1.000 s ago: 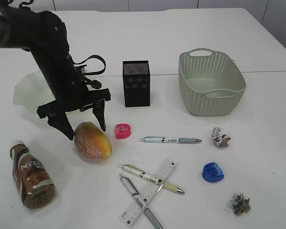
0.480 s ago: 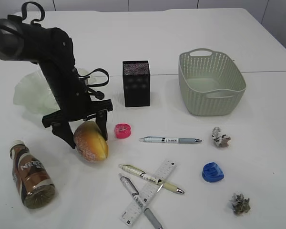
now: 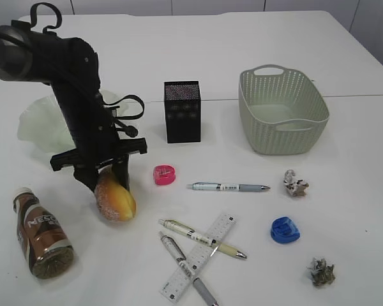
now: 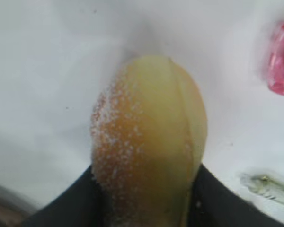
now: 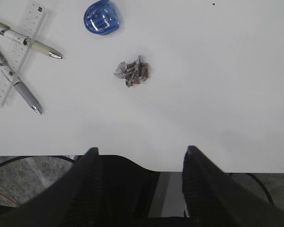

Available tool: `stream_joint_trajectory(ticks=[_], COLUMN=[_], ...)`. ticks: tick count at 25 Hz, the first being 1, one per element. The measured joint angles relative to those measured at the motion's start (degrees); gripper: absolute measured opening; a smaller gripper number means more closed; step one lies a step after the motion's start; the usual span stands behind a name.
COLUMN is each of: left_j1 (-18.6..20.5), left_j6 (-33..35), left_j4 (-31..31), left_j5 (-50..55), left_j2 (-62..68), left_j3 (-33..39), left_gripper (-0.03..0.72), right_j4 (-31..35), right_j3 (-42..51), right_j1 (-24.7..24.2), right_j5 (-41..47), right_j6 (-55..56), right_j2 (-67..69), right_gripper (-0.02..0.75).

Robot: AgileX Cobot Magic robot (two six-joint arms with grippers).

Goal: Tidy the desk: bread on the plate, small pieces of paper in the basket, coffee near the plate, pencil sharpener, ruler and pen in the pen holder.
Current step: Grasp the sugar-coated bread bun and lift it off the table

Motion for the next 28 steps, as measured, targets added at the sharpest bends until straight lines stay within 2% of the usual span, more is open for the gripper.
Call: stream_joint_trajectory(ticks=[4,14,23,28], left_j1=[0.0,0.0,0.0,0.3], left_j6=[2.1,6.7,9.8,10.1], left_j4=[3.3,3.6,-1.7,3.2], left_j5=[2.6,3.5,4.1,4.6], left_j2=[0.0,-0.9,-8.0,-10.0], left_j3=[0.0,0.0,-3.8,-10.0], left_gripper=[0.230,0.211,0.205,0.203], right_j4=[0.0,0.0,-0.2,-0.2], right_j3=[0.0,0.0,0.0,0.0], right_j1=[0.0,0.0,0.0,0.0], right_j5=[0.0,0.0,0.0,0.0], right_j6=[0.0,0.0,0.0,0.0], right_j2=[0.0,0.0,0.0,0.0], right_gripper=[0.405,0.405,0.405,0.405])
